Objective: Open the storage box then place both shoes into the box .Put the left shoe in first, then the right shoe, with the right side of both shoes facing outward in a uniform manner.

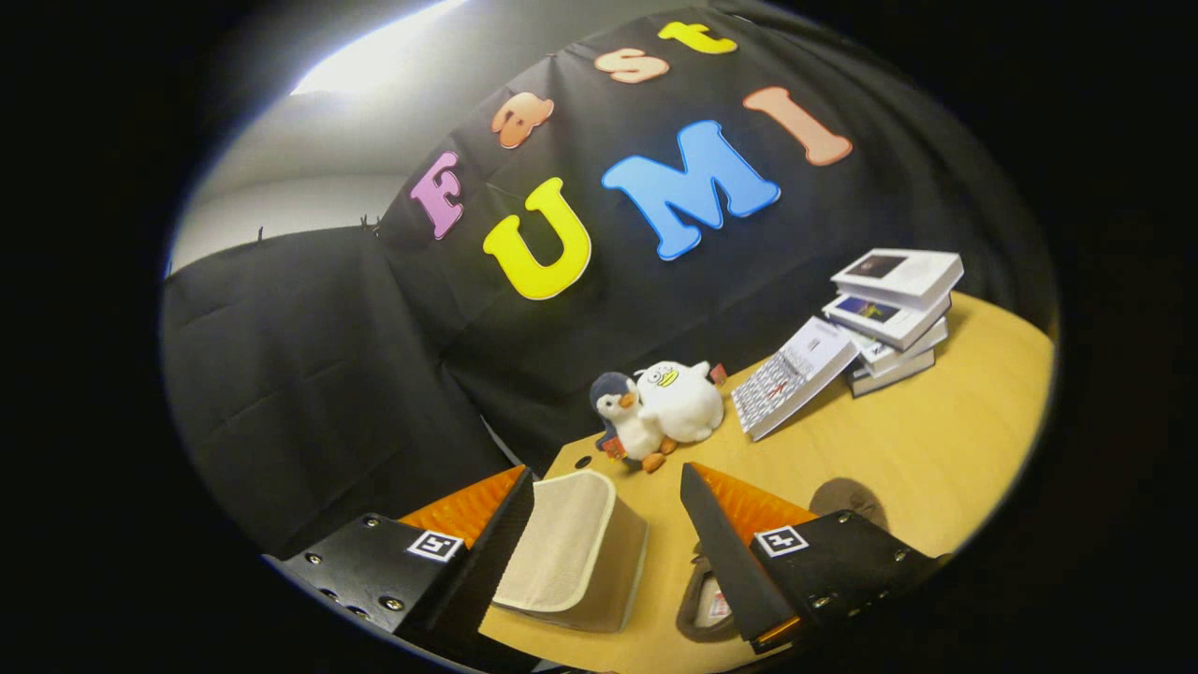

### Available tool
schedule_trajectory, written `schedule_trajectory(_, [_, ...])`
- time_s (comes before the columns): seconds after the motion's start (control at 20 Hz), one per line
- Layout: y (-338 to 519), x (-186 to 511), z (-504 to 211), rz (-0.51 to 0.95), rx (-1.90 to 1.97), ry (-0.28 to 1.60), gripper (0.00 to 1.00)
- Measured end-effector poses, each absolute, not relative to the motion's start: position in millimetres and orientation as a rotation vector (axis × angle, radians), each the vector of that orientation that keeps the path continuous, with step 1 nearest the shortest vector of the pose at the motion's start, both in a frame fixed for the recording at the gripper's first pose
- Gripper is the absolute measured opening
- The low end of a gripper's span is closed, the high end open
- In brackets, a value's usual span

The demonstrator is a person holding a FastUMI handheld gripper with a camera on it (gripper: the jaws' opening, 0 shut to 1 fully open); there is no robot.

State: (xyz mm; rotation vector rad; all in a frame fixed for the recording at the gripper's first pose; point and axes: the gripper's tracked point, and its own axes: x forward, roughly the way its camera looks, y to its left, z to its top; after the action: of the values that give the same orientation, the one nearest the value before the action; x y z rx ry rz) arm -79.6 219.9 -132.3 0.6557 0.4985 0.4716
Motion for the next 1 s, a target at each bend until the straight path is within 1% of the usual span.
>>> schedule_trajectory(0.4, [274,-106,-193,0.543,0.897,0.749,0.98])
schedule_trajectory(0.75, [307,-120,-230,0.538,1.108,0.903,0.98])
schedule_trajectory(1.0, [323,-126,-249,0.518,1.217,0.972,0.96])
